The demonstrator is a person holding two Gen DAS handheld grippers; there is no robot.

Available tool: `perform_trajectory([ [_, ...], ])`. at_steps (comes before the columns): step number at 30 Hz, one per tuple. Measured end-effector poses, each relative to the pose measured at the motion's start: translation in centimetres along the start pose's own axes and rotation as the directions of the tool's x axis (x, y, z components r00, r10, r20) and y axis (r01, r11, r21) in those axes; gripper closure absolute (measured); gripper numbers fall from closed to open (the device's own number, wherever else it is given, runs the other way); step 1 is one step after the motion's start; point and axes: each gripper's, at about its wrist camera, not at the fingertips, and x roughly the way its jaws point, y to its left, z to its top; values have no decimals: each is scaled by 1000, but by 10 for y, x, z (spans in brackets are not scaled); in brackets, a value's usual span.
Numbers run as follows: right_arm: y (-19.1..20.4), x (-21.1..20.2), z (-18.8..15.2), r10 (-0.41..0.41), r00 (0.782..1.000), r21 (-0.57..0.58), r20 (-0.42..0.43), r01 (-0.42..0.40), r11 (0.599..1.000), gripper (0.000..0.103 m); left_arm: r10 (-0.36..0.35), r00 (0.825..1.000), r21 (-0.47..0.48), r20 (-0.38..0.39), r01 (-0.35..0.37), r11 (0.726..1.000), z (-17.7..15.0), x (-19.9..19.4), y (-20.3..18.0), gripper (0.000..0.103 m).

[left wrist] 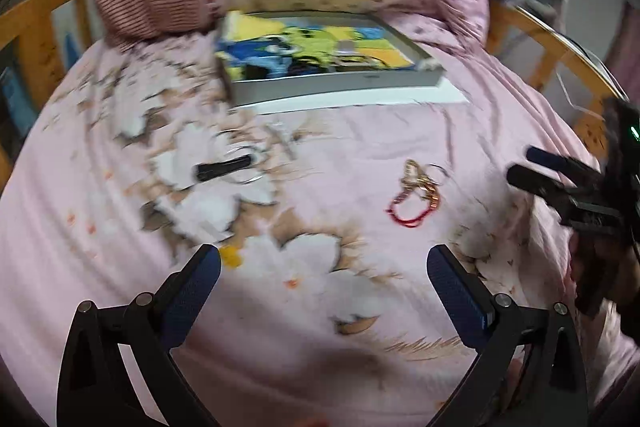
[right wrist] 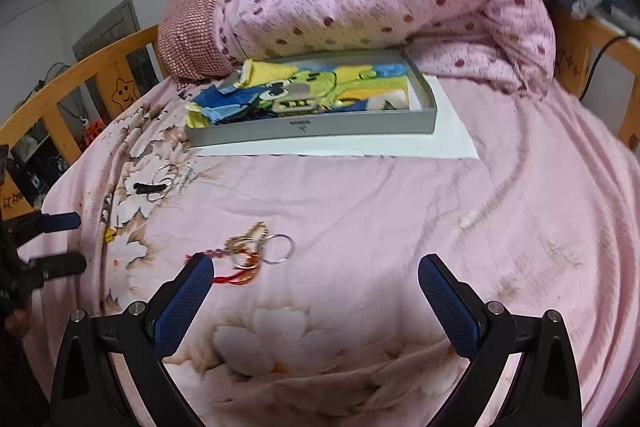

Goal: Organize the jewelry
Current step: 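Move both tools toward the red-string gold chain on the sheet, then grasp the red string with the left tool while the right tool grasps the metal ring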

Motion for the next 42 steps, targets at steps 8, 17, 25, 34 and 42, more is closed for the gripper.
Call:
perform_trajectory([
  [8, -31, 21, 10, 45, 998, 24, -33, -44, 999, 35, -111, 994, 95, 14, 109, 990, 15, 34, -23, 10],
  [17, -19, 45, 19, 129, 986, -73, -102, -137, 988, 57, -206, 978, 109, -31, 208, 972, 24, 70, -30, 56],
  [25, 0, 66, 16, 145, 974, -145, -176, -171, 974, 70, -221, 970, 119, -103, 232, 965, 20, 88, -31, 74],
  [34, 10, 77, 14, 114, 968, -221, -224, -164, 961, 75, -204, 968, 99, -144, 219, 971, 25, 98, -29, 79],
  [42, 26, 85, 13, 59, 965, -321, -255, -142, 937, 77, -168, 971, 133, -169, 191, 972, 27, 103, -34, 86],
])
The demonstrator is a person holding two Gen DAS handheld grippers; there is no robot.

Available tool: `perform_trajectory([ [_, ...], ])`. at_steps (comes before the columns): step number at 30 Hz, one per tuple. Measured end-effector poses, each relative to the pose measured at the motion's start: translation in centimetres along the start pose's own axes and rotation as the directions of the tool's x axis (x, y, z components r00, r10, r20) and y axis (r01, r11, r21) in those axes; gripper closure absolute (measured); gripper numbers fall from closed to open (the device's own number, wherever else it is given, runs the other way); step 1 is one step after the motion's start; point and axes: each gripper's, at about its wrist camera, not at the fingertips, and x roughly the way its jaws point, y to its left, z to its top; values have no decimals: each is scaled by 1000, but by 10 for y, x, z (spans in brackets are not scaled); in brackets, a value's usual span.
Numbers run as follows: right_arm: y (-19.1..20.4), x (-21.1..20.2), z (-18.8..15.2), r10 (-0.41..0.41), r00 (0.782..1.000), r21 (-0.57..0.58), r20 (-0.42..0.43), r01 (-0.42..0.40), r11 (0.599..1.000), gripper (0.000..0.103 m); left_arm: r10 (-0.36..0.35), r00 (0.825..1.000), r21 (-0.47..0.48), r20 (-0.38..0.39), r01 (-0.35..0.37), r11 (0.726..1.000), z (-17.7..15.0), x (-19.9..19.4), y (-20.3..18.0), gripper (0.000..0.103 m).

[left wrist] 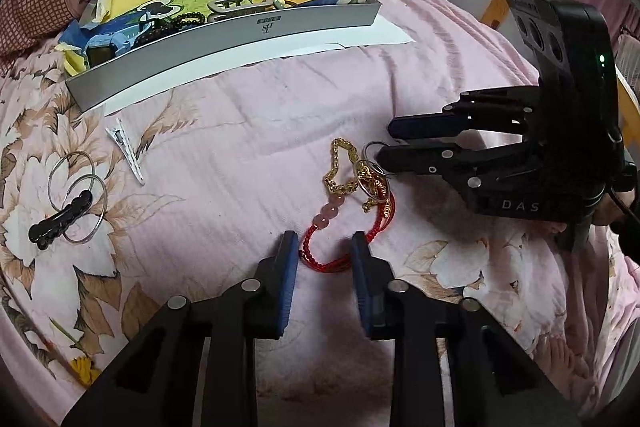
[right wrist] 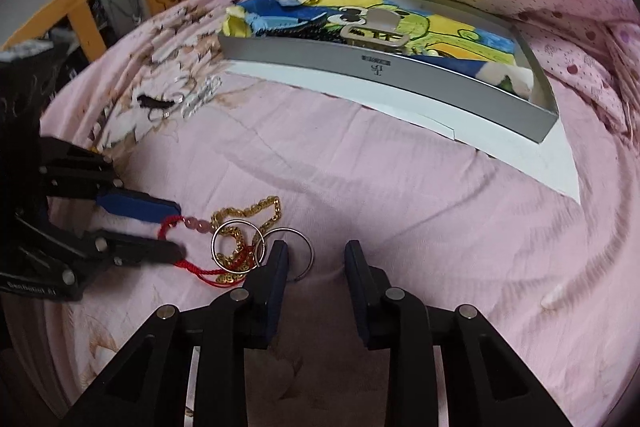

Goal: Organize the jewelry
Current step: 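Grasp the red string with the left tool while the right tool grasps the metal ring, then carry the red-string chain over the grey tray with both tools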

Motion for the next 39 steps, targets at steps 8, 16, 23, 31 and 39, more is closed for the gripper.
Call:
perform_trajectory([
  [8, 13, 3, 0, -35, 998, -42, -46, 33, 999, 94, 11, 1000, -29, -8, -11, 1000, -1, -1, 8, 100],
  [16, 12, -13, -15, -67, 997, 57, 26, 65, 996, 99, 11, 1000, -93, 5, -10, 996, -8, -14, 13, 102],
  [23, 5, -37, -22, -119, 985, 143, 125, 101, 985, 99, 58, 995, -103, 83, -49, 993, -4, -38, 11, 102],
  [31, 6, -57, -11, -155, 967, 152, 204, 125, 980, 99, 44, 986, -119, 160, -25, 993, 7, -63, 11, 102],
  [39, 2, -67, 13, -145, 960, 141, 241, 113, 984, 99, 55, 975, -149, 215, -23, 989, 34, -86, 21, 102],
])
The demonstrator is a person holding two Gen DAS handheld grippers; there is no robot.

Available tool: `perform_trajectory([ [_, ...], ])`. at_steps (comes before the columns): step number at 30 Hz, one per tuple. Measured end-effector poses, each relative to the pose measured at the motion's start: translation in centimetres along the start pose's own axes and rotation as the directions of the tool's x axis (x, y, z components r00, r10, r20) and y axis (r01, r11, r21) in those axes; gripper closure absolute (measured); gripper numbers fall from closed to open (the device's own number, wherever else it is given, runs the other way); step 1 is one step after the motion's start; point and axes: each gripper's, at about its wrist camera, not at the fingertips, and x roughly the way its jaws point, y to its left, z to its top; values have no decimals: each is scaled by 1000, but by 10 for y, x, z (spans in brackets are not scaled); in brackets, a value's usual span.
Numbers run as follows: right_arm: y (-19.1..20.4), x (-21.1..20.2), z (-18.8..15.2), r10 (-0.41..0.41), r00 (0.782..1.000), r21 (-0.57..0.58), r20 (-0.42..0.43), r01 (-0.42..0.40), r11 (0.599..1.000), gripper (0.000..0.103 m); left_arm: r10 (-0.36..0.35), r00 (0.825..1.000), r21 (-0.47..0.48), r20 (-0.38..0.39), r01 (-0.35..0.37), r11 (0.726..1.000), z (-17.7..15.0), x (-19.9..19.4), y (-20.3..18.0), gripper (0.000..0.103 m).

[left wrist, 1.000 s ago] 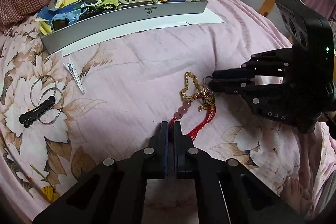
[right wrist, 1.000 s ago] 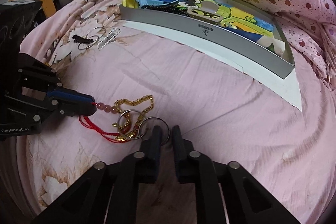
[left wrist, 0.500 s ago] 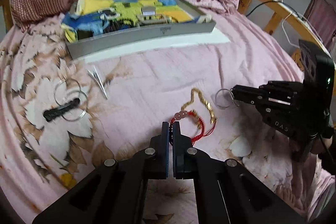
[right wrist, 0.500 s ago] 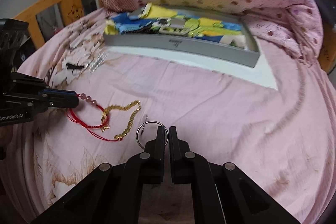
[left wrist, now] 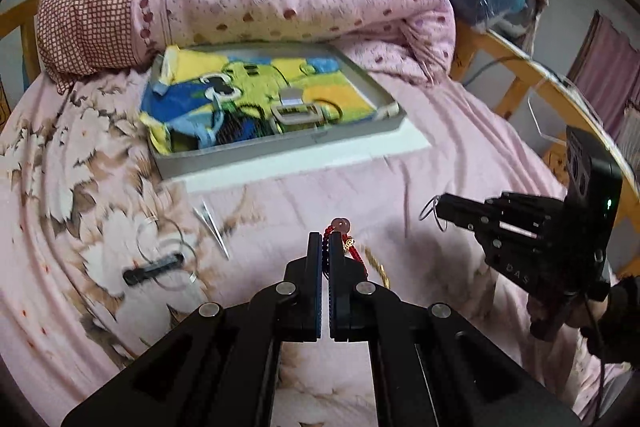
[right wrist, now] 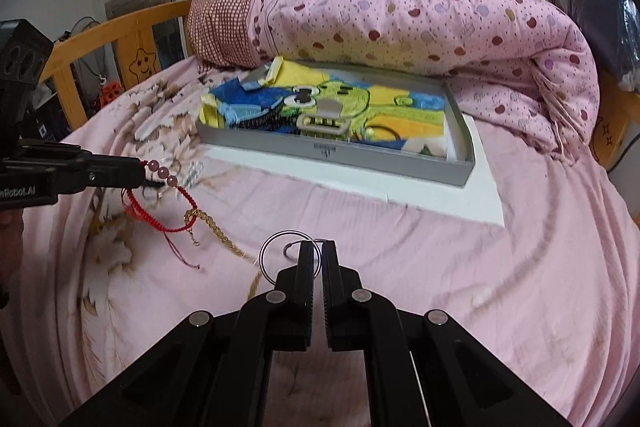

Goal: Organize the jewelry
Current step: 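Carry the red-string chain over the grey tray with both tools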

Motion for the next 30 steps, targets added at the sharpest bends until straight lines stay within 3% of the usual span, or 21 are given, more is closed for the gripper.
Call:
perform_trajectory([
  [6, -8, 14, 41, -1, 1000, -32, 21, 2, 999, 99, 39, 998, -6, 50, -39, 999, 41, 1, 17, 102],
  [18, -50, 75, 104, -5, 1000, 44, -4, 5, 999, 99, 60, 990, -42, 126, -55, 998, 115, 29, 53, 102],
  [23, -62, 102, 109, 6, 999, 85, -54, -1, 996, 99, 72, 994, -49, 83, -68, 996, 126, 61, 62, 102],
  [30, -69, 125, 105, 8, 994, 109, -107, 4, 994, 98, 89, 996, -87, -25, -91, 992, 118, 108, 76, 102],
])
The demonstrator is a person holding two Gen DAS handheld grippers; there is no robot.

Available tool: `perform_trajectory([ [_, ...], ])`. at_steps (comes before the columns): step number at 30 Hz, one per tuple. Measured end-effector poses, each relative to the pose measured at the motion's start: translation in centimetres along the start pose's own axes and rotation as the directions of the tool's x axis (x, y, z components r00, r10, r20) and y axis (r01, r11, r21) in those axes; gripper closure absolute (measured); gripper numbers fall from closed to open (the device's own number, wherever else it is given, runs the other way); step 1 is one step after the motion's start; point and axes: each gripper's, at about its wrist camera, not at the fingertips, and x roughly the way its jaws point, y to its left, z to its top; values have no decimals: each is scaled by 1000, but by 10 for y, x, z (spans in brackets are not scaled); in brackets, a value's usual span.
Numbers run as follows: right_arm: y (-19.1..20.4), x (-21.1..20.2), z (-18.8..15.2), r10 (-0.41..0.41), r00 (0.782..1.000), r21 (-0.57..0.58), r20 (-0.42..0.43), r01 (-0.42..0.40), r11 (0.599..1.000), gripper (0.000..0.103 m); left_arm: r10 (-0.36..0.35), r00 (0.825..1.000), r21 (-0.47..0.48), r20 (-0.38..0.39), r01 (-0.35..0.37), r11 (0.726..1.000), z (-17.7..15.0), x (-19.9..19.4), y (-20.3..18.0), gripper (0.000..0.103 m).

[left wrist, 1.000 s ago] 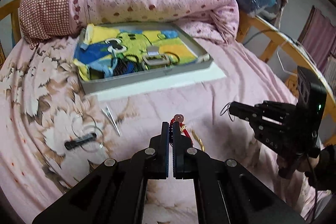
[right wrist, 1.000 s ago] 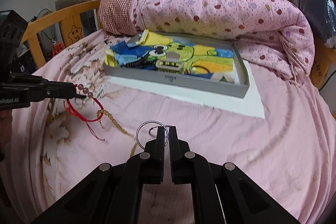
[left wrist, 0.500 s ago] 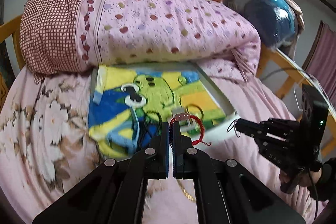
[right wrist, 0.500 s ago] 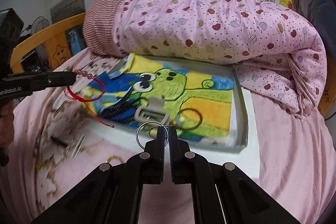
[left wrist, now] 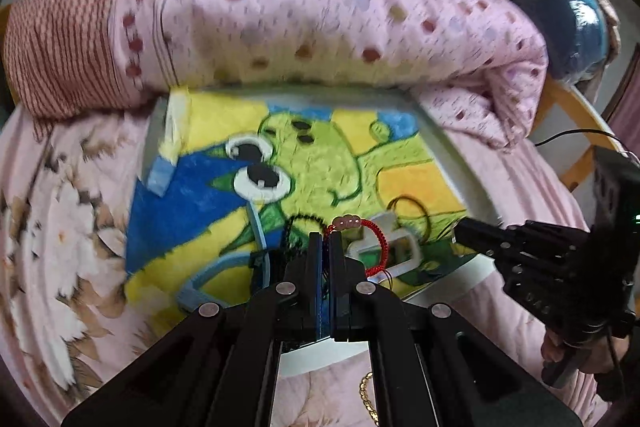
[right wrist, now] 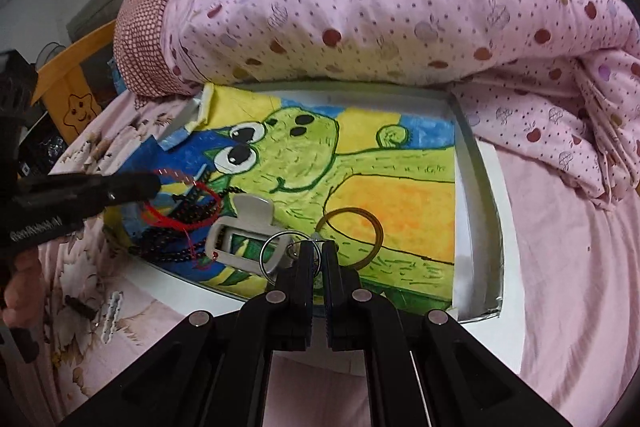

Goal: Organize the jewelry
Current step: 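Carry the red-string chain over the grey tray with both tools, then open both tools to release the red-string chain into the tray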

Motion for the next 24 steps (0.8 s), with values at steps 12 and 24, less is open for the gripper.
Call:
perform_trajectory([
  [12, 1, 8, -7, -25, 999, -7, -40, 25, 1000, 90, 12, 998, -28, -70, -13, 1000, -11, 18, 9, 97],
  [24, -8, -36, -9, -86, 991, 57, 100, 81, 995, 39, 37, 999, -70, 19, -36, 997, -4, -17, 10, 37],
])
